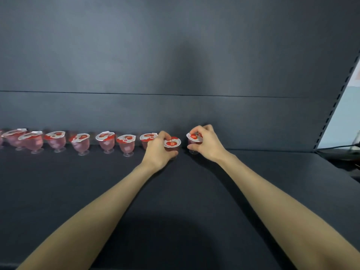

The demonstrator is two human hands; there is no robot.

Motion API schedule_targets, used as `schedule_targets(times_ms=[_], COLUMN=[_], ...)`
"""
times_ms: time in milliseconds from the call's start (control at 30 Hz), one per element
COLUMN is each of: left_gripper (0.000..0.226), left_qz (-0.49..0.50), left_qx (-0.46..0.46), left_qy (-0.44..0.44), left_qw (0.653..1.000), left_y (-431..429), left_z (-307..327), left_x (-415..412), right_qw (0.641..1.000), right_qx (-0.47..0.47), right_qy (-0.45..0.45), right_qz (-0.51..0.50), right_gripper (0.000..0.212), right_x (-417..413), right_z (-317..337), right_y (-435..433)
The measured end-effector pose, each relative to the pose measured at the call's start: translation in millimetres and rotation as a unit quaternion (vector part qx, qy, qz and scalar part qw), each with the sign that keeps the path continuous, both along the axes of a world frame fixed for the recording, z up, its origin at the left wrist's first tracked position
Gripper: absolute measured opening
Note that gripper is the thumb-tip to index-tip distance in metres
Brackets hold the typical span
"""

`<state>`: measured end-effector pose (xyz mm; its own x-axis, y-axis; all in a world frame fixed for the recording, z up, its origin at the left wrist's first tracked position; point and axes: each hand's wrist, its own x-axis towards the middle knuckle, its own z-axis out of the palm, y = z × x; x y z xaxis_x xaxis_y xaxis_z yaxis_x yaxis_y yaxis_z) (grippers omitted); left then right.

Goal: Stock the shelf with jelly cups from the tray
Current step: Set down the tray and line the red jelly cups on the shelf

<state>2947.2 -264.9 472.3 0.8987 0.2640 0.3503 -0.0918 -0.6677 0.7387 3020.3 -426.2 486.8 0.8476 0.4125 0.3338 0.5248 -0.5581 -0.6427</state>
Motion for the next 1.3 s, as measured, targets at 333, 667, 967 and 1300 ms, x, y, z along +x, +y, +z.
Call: schedule_targets(times_ms=[333, 667, 967, 1300], left_gripper=[0.034, 0.044, 0.036, 0.052], left_qz=[0.000, 0.024, -0.029, -0.059], left_qx=[0.036, 0.189, 0.311, 0.354], left_qy=[0.012, 0.054, 0.032, -0.109], left_qw=[0.999, 0.980, 0.950, 0.927], left_y=[1.8, 10.6, 43.7, 118.7], left_z=[-10.9, 16.8, 57.9, 3.8], left_x=[12.3, -16.8, -117.8, -315.5], right_qw=[1.000, 0.988, 0.980, 0.973], right_qx=[-0.018, -0.136, -0.169, -0.169], right_qy=[-0.025, -0.061, -0.096, -0.136], right_qz=[0.006, -0.035, -0.042, -0.073], right_gripper=[0.035, 0.051, 0.040, 0.048], right_x=[4.6, -21.9, -130.4, -333.9], right_z=[-17.1, 13.1, 51.6, 0.7], right_y=[-0.6, -10.8, 11.4, 82.9])
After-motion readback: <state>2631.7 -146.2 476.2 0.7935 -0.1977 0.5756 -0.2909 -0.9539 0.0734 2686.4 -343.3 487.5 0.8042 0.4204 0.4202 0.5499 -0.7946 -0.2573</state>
